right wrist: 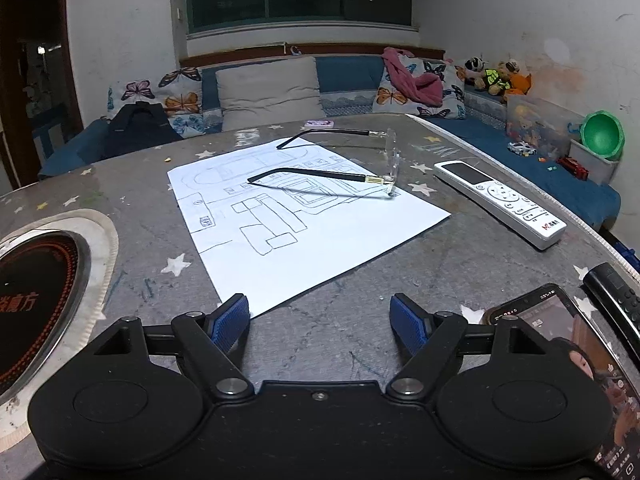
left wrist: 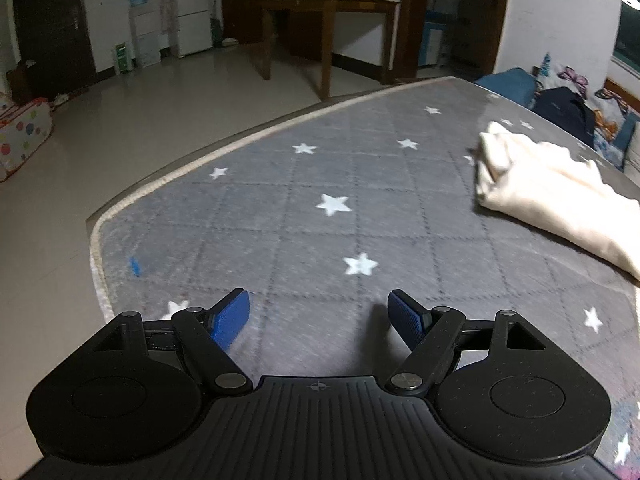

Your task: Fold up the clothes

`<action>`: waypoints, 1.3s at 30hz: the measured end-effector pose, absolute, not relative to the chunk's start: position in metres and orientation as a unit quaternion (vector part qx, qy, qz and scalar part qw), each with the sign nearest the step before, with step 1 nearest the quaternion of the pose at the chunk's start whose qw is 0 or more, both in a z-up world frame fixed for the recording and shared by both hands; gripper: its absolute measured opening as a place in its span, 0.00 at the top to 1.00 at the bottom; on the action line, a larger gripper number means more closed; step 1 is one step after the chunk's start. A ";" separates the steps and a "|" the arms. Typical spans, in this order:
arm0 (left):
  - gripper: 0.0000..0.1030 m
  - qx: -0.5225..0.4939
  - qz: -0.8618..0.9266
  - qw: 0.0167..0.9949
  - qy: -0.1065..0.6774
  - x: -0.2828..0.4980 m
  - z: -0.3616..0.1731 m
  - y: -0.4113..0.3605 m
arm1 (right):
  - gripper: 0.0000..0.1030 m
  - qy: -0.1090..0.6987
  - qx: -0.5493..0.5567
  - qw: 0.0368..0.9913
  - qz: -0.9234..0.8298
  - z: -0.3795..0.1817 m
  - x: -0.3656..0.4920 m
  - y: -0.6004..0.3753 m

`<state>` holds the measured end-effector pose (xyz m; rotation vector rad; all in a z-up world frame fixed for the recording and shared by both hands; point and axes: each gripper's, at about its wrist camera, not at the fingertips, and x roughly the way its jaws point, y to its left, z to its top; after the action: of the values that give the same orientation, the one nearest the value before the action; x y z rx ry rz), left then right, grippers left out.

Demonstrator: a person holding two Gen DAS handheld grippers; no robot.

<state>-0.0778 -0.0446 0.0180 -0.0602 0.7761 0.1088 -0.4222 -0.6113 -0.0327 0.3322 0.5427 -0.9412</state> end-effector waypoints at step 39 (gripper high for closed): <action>0.25 -0.034 0.104 0.915 0.389 -0.063 0.027 -0.019 | 0.00 0.279 0.156 0.830 -0.457 -0.036 -0.420 -0.617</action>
<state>-0.0634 -0.0190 0.0269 -0.0691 0.8012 0.2150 -0.4197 -0.6169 -0.0357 0.3306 0.5910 -0.9687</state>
